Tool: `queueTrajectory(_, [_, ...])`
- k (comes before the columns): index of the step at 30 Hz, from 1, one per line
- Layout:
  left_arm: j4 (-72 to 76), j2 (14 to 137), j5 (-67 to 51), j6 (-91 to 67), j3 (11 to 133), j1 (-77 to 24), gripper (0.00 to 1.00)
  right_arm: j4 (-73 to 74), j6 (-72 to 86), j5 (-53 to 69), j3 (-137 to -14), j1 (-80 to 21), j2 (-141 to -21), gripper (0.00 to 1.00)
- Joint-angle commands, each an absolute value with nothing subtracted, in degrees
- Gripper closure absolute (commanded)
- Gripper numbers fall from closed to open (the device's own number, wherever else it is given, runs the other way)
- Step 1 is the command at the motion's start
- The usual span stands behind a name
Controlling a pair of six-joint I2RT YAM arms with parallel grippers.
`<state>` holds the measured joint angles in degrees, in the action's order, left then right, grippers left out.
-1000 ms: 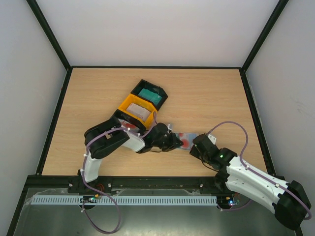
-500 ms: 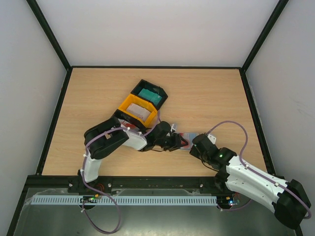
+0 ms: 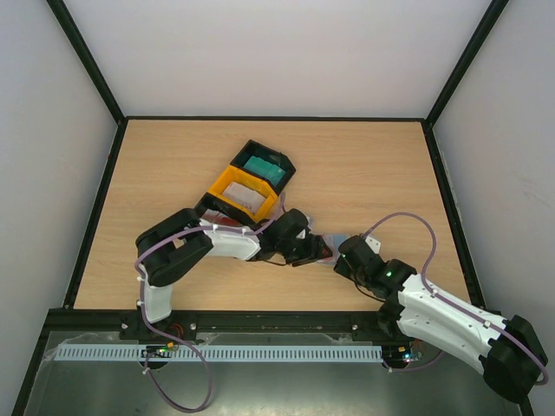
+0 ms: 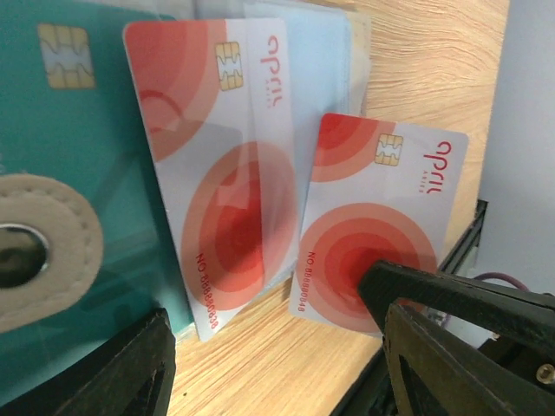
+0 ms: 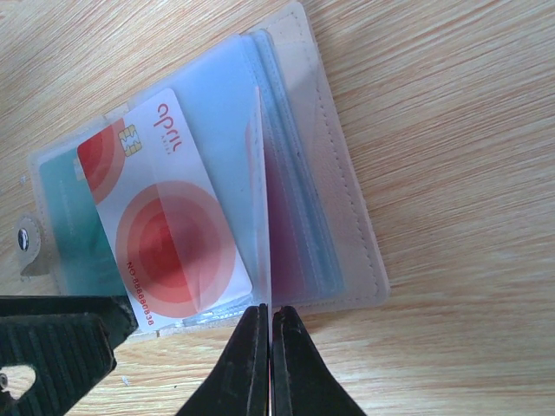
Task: Put the credit cards into the card holder
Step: Insert the credit card into the card holder.
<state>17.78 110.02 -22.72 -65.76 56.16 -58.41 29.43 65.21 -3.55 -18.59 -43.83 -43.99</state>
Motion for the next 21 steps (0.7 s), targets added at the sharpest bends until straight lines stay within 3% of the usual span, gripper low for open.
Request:
queueTrajectory(1, [7.3,108.8,-17.2,-61.8,58.8,-58.8,0.32,31.3,64.7,-5.1,-19.1,-43.6,-44.5,0.98])
queueTrajectory(7, [4.6,112.4,-14.1,-58.8,63.2,-58.6,0.36,30.3,64.7,-4.6,-18.5,-43.7,-44.5,0.98])
queueTrajectory(11, [5.2,114.4,-14.9,-58.3,64.6,-58.6,0.44,30.4,64.7,-4.6,-18.5,-43.7,-44.2,0.98])
queueTrajectory(15, [5.0,115.7,-15.7,-56.4,66.5,-59.2,0.59,30.1,64.3,-4.7,-18.7,-43.6,-44.0,0.98])
queueTrajectory(21, [-0.1,117.3,-13.0,-52.9,70.2,-60.8,0.67,33.5,62.1,-9.7,-23.8,-43.6,-41.9,0.98])
